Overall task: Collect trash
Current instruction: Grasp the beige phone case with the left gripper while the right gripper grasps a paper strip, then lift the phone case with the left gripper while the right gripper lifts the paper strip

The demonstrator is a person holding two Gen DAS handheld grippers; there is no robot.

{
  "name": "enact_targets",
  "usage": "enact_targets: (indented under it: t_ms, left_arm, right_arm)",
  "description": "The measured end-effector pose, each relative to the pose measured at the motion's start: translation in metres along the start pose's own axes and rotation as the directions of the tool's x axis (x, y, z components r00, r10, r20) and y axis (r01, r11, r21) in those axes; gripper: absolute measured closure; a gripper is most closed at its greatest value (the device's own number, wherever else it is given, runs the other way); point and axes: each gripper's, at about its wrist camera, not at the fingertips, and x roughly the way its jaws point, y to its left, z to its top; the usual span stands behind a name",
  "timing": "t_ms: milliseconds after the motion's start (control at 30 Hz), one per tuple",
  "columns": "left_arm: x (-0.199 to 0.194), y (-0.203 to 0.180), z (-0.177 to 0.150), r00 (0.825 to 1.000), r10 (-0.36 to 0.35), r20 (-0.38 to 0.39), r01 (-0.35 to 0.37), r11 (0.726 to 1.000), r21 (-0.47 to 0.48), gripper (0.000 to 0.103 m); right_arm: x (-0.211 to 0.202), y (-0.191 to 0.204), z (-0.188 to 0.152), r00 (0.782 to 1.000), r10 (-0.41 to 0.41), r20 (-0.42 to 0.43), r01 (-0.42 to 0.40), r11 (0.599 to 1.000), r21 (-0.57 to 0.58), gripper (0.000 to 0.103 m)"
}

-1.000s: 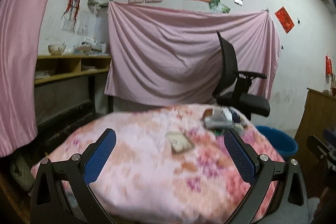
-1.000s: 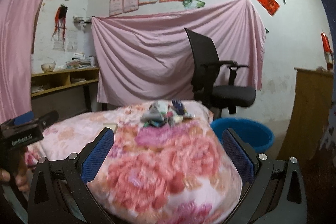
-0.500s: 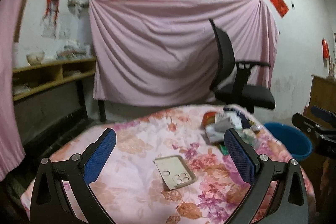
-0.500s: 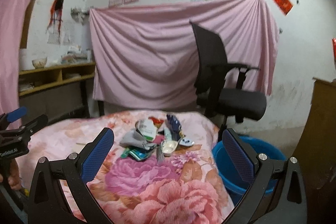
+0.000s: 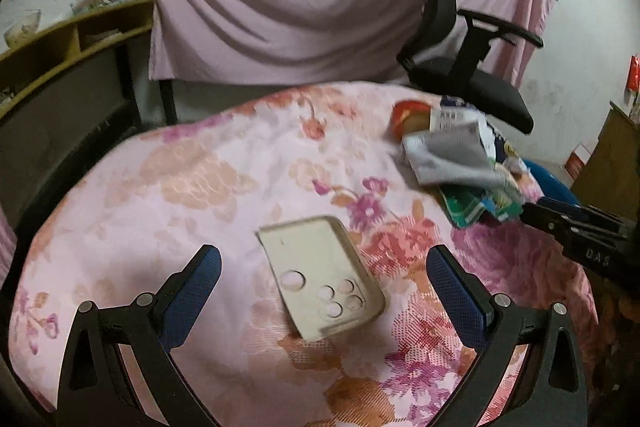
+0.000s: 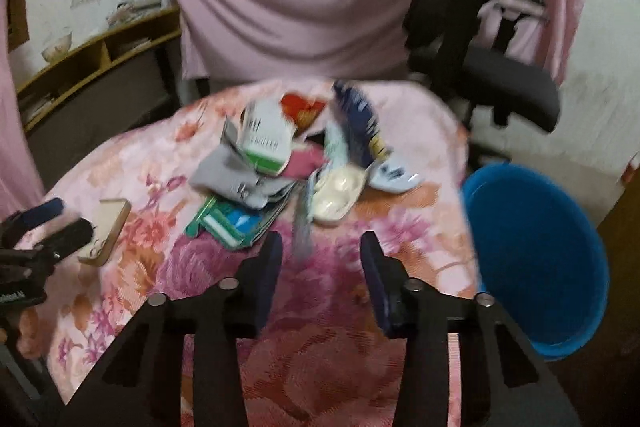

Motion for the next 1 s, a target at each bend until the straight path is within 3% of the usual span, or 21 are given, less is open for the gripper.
enact_targets:
  t_ms: [267,367,433,500,667,800,1000]
  left_arm:
    - [0.03,0.001,-0.002,0.993,0.042,-0.113,-0.043,0.999,-0.006,0.017]
    - [0.029,0.001,-0.001,0.992,0.051,-0.113,-0.052,0.999,-0.005,0.024]
    - [0.028,0.0,0.0,0.992,0.056,-0.111,-0.057,0.998,-0.006,0.042]
    - [0.028,-0.002,0.001,0.992,0.053,-0.117,-0.054,0.998,-0.01,0.05]
    - [0.026,-0.004,0.003,0.991,0.044,-0.13,-0.048,0.998,-0.029,0.055]
    - [0.015,-0.005,0.003,0.996,0.014,-0.093,-0.022,0.997,-0.078,0.055]
    - [-0.016,-0.033,0.012,0.998,0.021,0.053,-0.017,0.998,-0.058,0.055]
  right_arm:
    - [0.02,0.002,0.008,0.996,0.056,-0.069,-0.058,0.998,-0.017,0.076]
    - [0.021,0.003,0.008,0.993,0.086,-0.076,-0.088,0.996,-0.028,0.087]
    - [0.023,0.005,0.009,0.991,0.103,-0.082,-0.107,0.994,-0.038,0.093]
    - [0.02,0.004,0.009,0.99,0.121,-0.076,-0.124,0.992,-0.037,0.096]
    - [0.016,0.0,0.008,0.989,0.139,-0.056,-0.139,0.99,-0.006,0.098]
    - [0.002,-0.004,0.002,0.99,0.142,-0.008,-0.142,0.99,-0.002,0.099]
    - [-0.022,-0.014,-0.003,0.981,0.163,0.108,-0.165,0.986,0.005,0.099]
